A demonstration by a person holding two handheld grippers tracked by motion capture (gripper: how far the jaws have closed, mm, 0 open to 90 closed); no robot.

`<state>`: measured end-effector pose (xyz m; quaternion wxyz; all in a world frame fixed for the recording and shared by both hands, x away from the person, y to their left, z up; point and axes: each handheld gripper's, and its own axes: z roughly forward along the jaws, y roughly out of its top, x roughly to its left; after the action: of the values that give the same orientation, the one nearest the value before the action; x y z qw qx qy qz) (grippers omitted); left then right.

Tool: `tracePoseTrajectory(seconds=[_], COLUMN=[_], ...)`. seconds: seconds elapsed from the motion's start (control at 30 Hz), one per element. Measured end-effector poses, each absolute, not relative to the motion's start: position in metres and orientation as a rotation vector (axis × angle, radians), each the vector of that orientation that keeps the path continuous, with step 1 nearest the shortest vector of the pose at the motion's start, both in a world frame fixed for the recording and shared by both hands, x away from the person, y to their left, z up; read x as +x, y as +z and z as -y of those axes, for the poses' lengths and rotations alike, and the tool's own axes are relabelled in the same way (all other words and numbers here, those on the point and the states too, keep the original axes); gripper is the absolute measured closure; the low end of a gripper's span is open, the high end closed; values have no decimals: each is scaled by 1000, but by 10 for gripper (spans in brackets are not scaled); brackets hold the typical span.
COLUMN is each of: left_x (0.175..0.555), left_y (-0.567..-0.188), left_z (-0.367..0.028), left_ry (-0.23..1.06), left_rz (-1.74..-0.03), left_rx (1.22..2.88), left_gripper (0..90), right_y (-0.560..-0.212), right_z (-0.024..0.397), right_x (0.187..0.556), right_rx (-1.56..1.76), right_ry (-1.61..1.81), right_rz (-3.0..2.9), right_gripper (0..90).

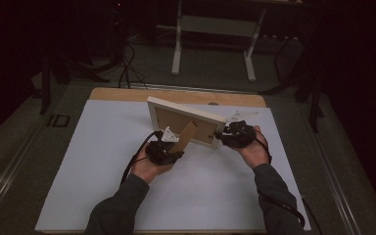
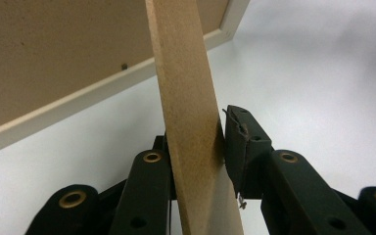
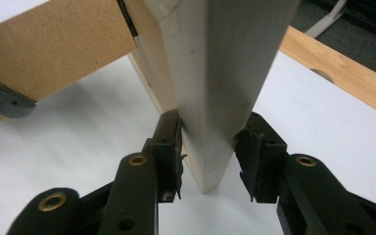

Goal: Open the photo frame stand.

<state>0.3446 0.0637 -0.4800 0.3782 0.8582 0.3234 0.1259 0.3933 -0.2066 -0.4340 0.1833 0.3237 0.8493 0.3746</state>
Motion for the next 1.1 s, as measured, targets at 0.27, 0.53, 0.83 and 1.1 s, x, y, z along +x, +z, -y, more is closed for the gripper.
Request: tracePoseTrajectory(seconds=[0.27,0.53,0.83,1.1], left_x=[339,336,332,329], left_y=[-485,-487,-493,-497], left_z=[-68,-71,-73,-74], left_ry=[310,302,299,292], left_rz=[-824,-819,-827,-830], left_rx=[2196,2201,2195,2204], left_gripper=[702,679,679,679], right_y=[-436,-439,-442,-444], right_z=[204,202,201,199], right_x=[386,379,373,368], right_rx=[904,894,879,864], right_ry=[1087,1107,1113,1106], right_rz=[-2388,-2378,-2374,-2385], right_gripper=[615,606,594,581])
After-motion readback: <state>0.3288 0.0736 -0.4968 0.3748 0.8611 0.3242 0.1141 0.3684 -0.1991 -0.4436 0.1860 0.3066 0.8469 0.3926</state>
